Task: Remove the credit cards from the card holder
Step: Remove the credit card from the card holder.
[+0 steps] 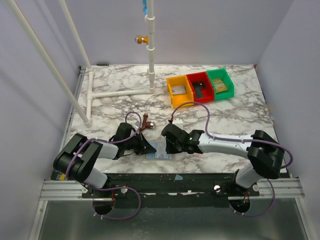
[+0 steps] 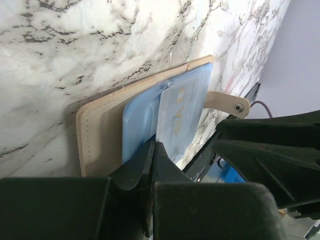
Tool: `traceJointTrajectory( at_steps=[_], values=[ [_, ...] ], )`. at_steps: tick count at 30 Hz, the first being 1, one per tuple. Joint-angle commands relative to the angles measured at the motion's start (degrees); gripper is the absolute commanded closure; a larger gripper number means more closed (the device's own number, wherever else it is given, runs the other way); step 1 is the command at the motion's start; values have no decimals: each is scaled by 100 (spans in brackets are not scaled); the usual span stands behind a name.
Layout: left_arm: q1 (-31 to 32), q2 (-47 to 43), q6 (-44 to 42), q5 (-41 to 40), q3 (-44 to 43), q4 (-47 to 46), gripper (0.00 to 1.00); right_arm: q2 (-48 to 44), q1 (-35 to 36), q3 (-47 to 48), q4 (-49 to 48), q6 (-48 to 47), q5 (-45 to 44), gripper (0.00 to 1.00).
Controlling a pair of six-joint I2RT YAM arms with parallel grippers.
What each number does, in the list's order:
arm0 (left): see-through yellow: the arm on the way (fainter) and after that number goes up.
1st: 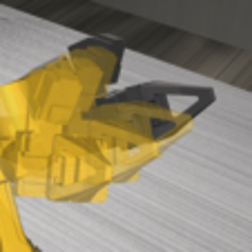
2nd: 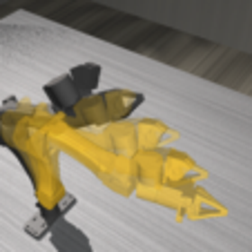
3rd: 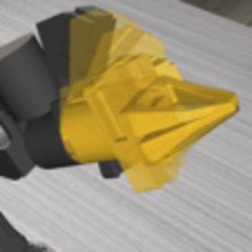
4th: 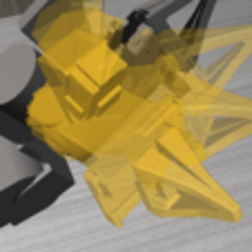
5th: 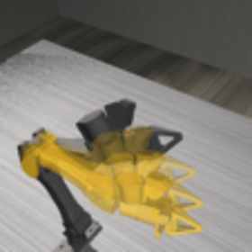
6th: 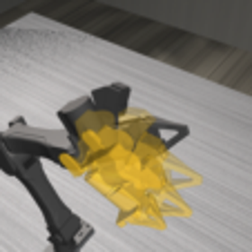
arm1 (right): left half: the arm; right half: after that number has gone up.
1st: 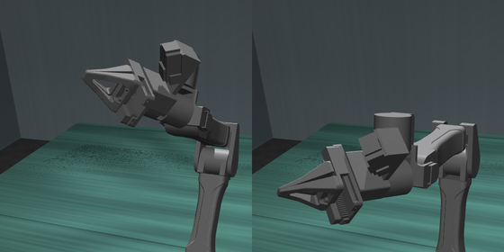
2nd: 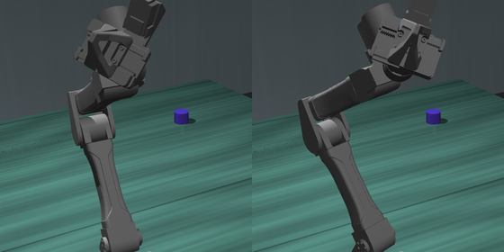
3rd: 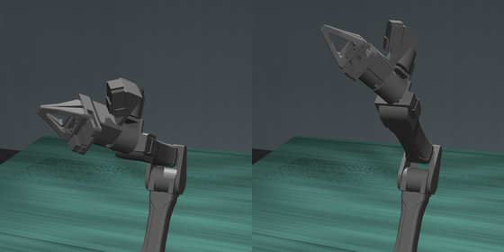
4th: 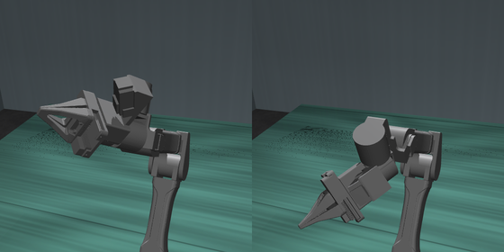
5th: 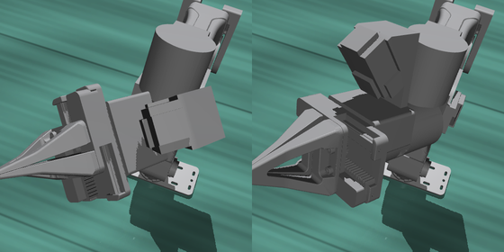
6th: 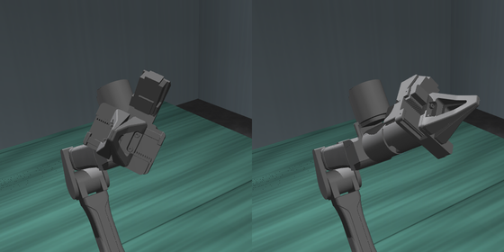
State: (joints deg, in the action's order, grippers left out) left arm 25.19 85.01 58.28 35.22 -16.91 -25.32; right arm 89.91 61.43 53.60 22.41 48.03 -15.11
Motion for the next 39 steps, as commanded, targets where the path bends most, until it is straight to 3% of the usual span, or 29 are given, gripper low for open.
traceJointTrajectory(
  at_steps=[1,9,18,25,31,39],
  values=[
    [3,208,17,-126,205,165,100,71,-99,-129,-325,101,444,65],
    [-23,109,-89,-305,190,472,100,409,-121,-98,-412,119,488,65],
    [-76,-308,-615,-863,-20,1614,100,654,-124,63,-362,73,388,66],
    [-76,-372,-694,-894,-58,1724,100,950,-122,202,-66,-26,68,71],
    [-78,-397,-712,-936,-80,1790,100,1133,-114,271,279,-80,-295,83],
    [-76,-465,-764,-984,-172,1948,100,1499,72,499,611,-146,-631,84]
  ],
)
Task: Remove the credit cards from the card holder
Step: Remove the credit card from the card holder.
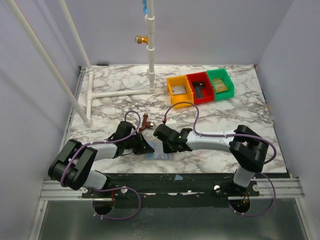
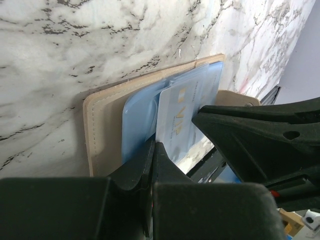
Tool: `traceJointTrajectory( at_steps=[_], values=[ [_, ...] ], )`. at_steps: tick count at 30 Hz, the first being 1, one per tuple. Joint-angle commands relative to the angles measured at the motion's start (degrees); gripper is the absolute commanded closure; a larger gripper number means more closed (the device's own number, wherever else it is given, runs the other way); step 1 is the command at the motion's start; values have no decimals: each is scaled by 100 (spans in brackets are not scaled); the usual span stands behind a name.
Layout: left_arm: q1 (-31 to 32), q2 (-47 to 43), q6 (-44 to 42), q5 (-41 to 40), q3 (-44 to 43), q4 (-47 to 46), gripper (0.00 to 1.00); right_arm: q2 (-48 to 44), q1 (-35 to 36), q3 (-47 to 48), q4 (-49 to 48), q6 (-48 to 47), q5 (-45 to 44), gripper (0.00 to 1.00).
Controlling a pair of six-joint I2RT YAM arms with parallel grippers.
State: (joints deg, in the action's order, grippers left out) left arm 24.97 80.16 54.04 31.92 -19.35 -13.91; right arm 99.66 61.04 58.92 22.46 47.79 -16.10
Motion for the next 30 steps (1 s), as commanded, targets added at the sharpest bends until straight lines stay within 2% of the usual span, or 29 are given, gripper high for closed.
traceJointTrajectory(
  at_steps=[1,11,30],
  values=[
    [-54,-6,-358,-669,64,833,100,590,144,7,648,-121,-582,84],
    [-54,-401,-488,-995,-55,1377,100,984,238,11,883,-62,-806,85],
    [-142,-1305,-770,-1792,-352,2649,100,873,238,-143,749,-51,-660,85]
  ],
)
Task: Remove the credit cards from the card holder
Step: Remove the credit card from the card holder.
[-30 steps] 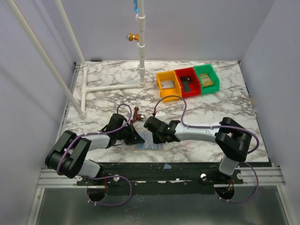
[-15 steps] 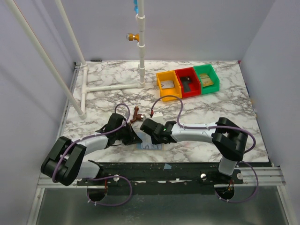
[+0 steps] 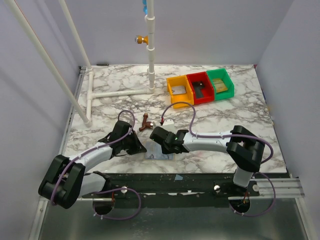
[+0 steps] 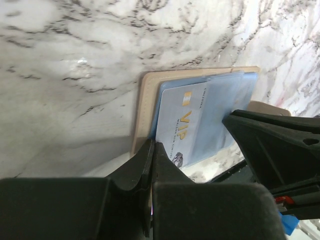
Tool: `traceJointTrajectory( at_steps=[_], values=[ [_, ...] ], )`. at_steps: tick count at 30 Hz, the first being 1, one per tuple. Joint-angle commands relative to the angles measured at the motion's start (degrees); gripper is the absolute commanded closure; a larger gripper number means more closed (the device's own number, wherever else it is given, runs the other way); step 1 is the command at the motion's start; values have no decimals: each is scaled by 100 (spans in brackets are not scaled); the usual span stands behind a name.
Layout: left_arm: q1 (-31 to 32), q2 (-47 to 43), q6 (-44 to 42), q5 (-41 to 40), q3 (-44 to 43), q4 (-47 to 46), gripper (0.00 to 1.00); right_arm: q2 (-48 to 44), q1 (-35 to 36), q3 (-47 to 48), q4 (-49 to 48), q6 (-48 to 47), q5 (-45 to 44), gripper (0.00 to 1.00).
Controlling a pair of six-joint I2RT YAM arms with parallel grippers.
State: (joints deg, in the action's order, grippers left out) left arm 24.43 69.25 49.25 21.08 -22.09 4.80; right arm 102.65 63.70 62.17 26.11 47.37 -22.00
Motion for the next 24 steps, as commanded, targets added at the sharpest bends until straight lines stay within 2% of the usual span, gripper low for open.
traceJointTrajectory(
  at_steps=[1,13,16,19,24],
  values=[
    [-95,-274,-309,-725,-102,851,100,564,-32,-467,370,-17,-68,85],
    [-105,-813,-534,-385,-387,1109,100,390,-42,-413,313,-3,16,84],
    [-109,-896,-557,-256,-454,1128,100,296,-35,-336,316,-17,21,81],
    [-121,-981,-576,-169,-537,1164,100,144,-44,-209,362,-31,-7,69],
    [-144,-1133,-585,-5,-631,1163,100,-314,-166,-15,386,-93,51,43]
  ],
)
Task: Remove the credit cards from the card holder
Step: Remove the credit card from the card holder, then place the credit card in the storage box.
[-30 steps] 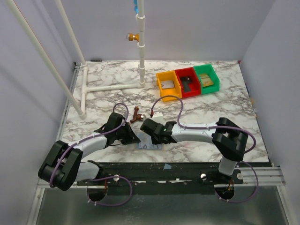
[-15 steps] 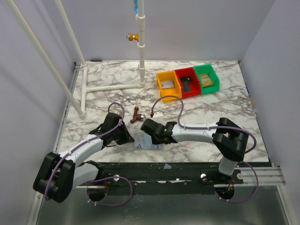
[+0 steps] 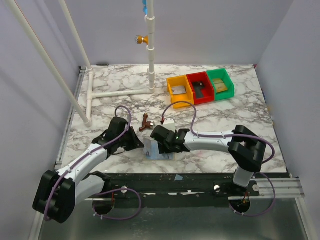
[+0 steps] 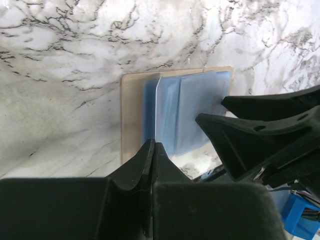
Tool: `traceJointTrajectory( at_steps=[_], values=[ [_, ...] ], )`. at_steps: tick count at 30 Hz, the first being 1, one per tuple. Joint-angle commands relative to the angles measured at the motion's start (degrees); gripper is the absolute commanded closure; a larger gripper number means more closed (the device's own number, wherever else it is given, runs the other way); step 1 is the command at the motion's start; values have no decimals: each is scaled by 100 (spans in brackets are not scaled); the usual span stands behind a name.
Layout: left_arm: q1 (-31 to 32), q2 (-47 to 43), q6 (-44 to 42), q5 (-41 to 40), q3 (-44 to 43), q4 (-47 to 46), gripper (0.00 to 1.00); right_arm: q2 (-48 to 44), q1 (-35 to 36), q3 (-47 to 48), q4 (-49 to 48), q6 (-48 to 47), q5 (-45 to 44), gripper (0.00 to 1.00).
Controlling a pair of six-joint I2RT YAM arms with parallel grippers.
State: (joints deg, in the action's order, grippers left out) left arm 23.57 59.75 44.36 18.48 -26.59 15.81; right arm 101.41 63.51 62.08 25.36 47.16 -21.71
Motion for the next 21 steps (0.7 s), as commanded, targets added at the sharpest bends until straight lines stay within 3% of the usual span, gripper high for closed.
traceJointTrajectory(
  at_steps=[1,10,16,21],
  values=[
    [-63,-200,-96,274,-196,73,100,-292,-181,32,467,-89,18,37],
    [-99,-379,-102,399,-381,168,100,-1464,-572,-83,186,-250,172,8],
    [-143,-589,79,746,-464,-39,100,-2382,-1431,-923,-1130,-330,1721,5],
    [-186,-714,532,1373,-423,-763,100,-2814,-2004,-1250,-1883,-357,2942,4]
  ],
)
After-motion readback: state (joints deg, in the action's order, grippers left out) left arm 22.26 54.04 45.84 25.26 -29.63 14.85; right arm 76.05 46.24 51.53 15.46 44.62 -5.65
